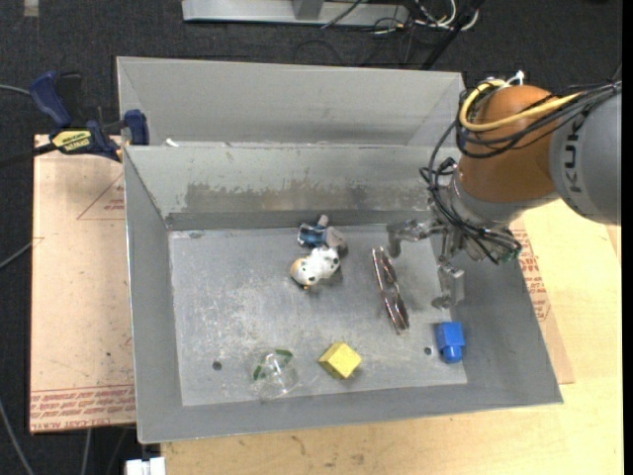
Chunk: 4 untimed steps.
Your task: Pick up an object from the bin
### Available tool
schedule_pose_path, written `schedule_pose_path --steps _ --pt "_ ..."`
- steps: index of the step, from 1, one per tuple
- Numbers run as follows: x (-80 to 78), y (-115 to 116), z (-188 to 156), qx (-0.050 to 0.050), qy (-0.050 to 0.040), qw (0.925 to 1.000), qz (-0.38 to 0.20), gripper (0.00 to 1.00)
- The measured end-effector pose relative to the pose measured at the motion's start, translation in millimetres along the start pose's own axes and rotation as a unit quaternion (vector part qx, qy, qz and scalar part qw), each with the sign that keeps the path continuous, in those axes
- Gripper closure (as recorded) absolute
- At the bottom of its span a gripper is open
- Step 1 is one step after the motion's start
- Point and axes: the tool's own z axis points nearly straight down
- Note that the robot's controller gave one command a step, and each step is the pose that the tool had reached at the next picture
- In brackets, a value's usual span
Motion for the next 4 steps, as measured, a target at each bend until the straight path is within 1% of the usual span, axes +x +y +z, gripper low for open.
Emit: schedule_pose_path --steps 1,2,3,4 --pt "-7.1 12 -7 0.002 -0.0018 0.997 -0.077 0.0" --pt "-20.9 18 38 0.002 -0.0016 0.9866 -0.163 0.0" --pt "-28.5 35 45 0.001 -0.0012 0.9355 -0.353 1.0" --pt "-28.3 34 45 0.001 -0.001 0.9357 -0.353 1.0"
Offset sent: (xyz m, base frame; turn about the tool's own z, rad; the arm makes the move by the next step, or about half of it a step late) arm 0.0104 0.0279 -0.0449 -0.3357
